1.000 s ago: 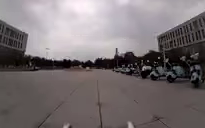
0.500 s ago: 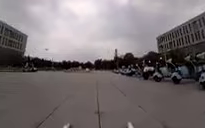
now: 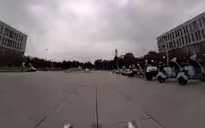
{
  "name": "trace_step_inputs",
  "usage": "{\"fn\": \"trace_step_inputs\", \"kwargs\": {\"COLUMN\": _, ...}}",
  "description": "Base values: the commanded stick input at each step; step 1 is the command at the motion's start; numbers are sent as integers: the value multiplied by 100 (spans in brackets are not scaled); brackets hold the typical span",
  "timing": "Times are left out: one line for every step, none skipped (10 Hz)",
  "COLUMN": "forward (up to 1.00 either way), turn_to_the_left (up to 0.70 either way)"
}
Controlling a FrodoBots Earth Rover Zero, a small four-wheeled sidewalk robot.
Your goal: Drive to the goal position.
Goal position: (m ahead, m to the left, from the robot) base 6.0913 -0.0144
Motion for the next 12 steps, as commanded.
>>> {"fn": "trace_step_inputs", "kwargs": {"forward": 70, "turn_to_the_left": 0}}
{"fn": "trace_step_inputs", "kwargs": {"forward": 70, "turn_to_the_left": 0}}
{"fn": "trace_step_inputs", "kwargs": {"forward": 70, "turn_to_the_left": 0}}
{"fn": "trace_step_inputs", "kwargs": {"forward": 70, "turn_to_the_left": 0}}
{"fn": "trace_step_inputs", "kwargs": {"forward": 70, "turn_to_the_left": 0}}
{"fn": "trace_step_inputs", "kwargs": {"forward": 70, "turn_to_the_left": 0}}
{"fn": "trace_step_inputs", "kwargs": {"forward": 70, "turn_to_the_left": 0}}
{"fn": "trace_step_inputs", "kwargs": {"forward": 70, "turn_to_the_left": 0}}
{"fn": "trace_step_inputs", "kwargs": {"forward": 70, "turn_to_the_left": 0}}
{"fn": "trace_step_inputs", "kwargs": {"forward": 70, "turn_to_the_left": 0}}
{"fn": "trace_step_inputs", "kwargs": {"forward": 70, "turn_to_the_left": 0}}
{"fn": "trace_step_inputs", "kwargs": {"forward": 70, "turn_to_the_left": 0}}
